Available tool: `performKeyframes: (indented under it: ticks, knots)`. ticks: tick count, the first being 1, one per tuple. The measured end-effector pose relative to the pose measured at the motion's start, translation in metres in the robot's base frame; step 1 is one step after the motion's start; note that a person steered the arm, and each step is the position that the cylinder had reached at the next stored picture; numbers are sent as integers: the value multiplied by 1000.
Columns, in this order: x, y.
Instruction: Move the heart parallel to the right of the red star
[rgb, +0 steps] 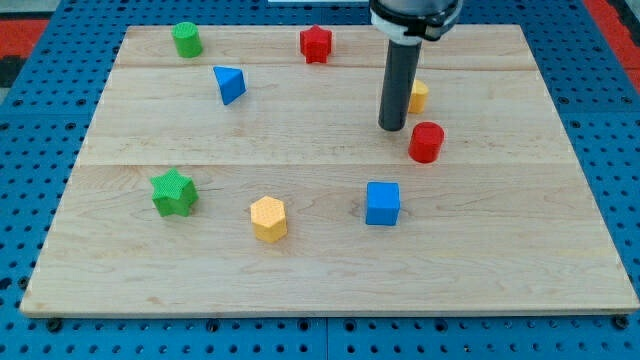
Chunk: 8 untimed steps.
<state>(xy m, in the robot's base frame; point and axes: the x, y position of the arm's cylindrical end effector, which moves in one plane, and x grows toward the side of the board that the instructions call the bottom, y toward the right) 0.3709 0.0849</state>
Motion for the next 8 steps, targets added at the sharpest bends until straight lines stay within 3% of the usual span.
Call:
performKeyframes:
  ticks: [1,2,3,5,8]
  knots:
    - [-47,18]
    - [-54,54]
    - [-14,57]
    - [-93,81]
    - [-100,91]
